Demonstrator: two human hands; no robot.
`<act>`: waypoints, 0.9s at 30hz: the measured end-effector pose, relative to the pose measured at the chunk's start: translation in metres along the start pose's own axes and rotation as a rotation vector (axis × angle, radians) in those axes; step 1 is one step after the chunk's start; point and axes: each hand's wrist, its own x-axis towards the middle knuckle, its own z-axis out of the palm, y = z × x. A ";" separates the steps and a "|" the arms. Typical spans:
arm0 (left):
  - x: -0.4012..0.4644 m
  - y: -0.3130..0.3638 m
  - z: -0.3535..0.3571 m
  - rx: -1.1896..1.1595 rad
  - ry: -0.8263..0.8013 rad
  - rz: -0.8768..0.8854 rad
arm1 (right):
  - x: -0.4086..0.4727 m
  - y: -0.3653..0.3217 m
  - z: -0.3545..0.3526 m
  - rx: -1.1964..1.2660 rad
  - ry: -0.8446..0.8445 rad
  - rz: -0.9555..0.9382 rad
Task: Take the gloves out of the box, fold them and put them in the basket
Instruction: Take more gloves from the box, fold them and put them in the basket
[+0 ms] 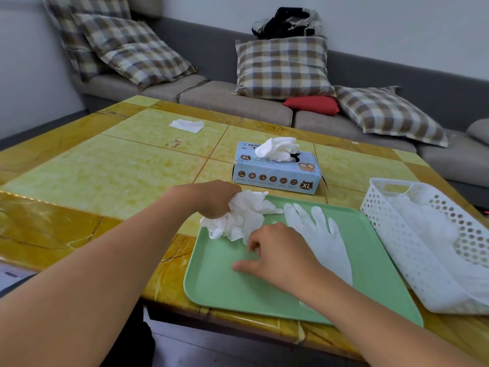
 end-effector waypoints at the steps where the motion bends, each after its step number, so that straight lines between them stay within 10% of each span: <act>1: -0.001 0.001 -0.001 -0.005 -0.008 -0.009 | 0.005 -0.004 0.006 -0.011 0.042 0.038; 8: -0.022 0.010 -0.019 -0.502 -0.189 -0.022 | 0.037 0.007 0.008 0.679 0.278 0.153; 13: -0.020 0.006 -0.017 -0.189 -0.151 0.136 | 0.039 0.015 0.001 1.047 0.275 0.223; 27: -0.009 0.001 -0.012 -0.082 -0.054 -0.100 | 0.005 0.077 -0.049 0.963 0.517 0.284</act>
